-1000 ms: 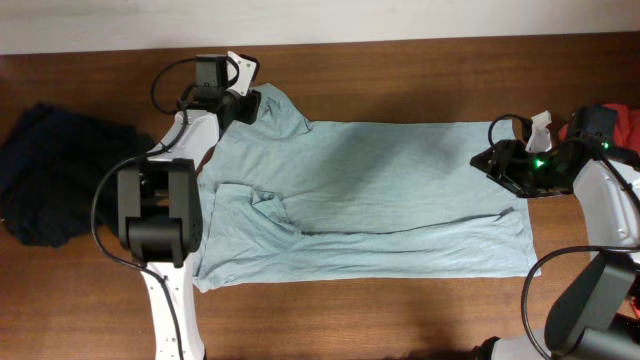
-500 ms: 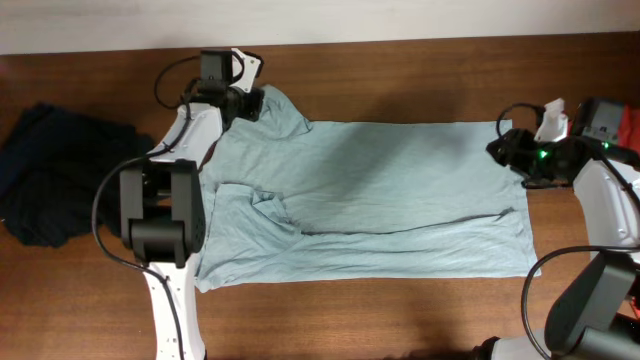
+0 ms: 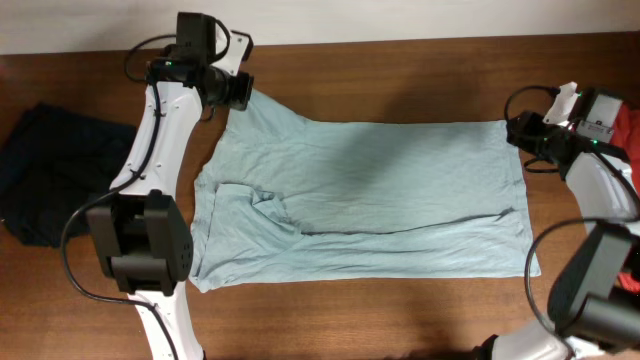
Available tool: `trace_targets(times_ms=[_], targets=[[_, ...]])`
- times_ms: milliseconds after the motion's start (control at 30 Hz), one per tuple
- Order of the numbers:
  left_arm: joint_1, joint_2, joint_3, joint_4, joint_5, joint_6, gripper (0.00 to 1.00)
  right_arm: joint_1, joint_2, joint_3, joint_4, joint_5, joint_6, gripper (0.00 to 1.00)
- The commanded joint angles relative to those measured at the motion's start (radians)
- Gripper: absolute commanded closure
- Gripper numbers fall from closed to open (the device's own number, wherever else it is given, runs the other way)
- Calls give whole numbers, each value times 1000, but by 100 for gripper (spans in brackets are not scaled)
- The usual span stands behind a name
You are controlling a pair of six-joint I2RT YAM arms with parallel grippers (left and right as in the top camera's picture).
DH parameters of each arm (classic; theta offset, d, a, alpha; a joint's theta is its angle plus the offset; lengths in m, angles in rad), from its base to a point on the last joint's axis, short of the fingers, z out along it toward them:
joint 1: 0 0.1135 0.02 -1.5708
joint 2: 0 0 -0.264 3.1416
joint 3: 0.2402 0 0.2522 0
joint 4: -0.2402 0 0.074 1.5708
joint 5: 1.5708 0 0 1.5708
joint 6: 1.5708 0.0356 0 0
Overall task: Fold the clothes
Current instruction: 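Grasp the shirt's top corners with both grippers and pull outward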
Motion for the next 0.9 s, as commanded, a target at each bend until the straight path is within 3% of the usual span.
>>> trace_targets(times_ms=[0, 300, 633, 867], targets=[[-6, -14, 6, -48, 12, -8, 100, -6, 77, 13, 43, 75, -24, 50], [-7, -14, 6, -86, 11, -8, 100, -11, 201, 14, 159, 75, -32, 40], [-7, -14, 6, -86, 11, -8, 100, -9, 281, 14, 237, -8, -31, 41], [-7, -14, 6, -85, 11, -8, 100, -10, 290, 14, 262, -128, -44, 60]])
